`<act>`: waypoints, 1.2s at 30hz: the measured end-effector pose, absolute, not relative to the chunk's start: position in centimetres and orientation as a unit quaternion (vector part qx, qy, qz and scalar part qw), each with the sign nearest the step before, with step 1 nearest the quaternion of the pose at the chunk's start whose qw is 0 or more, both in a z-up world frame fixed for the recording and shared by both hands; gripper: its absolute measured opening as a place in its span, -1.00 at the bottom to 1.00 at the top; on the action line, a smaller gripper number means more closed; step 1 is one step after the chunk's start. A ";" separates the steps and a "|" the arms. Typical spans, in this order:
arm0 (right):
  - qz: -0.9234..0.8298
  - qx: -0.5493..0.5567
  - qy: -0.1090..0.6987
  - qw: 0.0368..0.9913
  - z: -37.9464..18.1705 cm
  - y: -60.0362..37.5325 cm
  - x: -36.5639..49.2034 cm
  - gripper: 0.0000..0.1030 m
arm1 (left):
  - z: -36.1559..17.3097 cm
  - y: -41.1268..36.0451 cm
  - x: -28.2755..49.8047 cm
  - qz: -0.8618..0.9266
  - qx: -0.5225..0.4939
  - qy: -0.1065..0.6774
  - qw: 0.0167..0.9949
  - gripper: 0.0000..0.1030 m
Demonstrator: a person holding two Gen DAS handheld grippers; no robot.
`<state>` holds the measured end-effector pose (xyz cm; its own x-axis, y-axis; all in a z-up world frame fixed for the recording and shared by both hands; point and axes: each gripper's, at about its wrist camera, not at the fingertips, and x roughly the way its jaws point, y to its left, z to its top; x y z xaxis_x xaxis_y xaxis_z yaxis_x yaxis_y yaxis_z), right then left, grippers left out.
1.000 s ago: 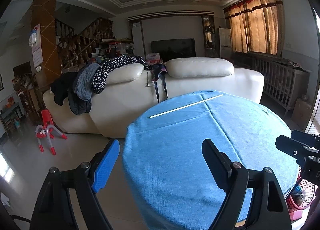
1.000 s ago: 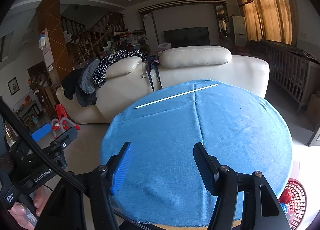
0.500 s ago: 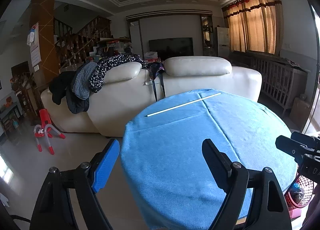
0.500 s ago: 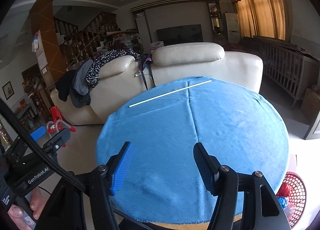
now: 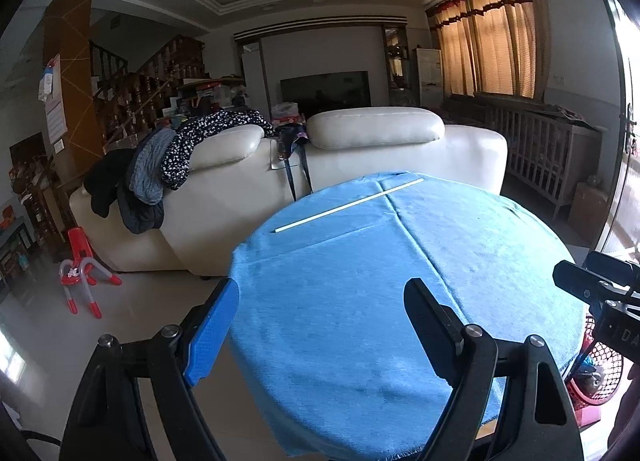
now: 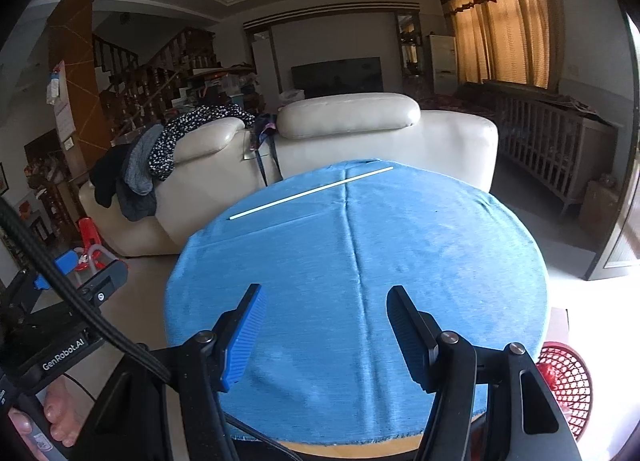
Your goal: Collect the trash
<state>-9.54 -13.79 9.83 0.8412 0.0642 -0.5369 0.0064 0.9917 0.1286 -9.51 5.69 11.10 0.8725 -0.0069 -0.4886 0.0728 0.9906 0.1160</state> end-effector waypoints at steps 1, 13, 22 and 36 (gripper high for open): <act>0.012 0.062 0.281 0.958 9.8 -13.9 -9.6 0.29 | 11.0 5.6 -9.6 -0.022 0.066 0.253 0.965 0.65; 0.004 0.064 0.281 0.957 9.8 -14.5 -9.8 0.29 | 10.8 4.8 -10.0 -0.036 0.072 0.257 0.963 0.65; 0.004 0.065 0.283 0.957 9.8 -14.5 -9.8 0.29 | 11.0 4.9 -10.2 -0.040 0.070 0.257 0.963 0.65; 0.005 0.065 0.287 0.956 9.7 -14.2 -9.8 0.29 | 11.0 4.8 -10.2 -0.043 0.070 0.259 0.962 0.65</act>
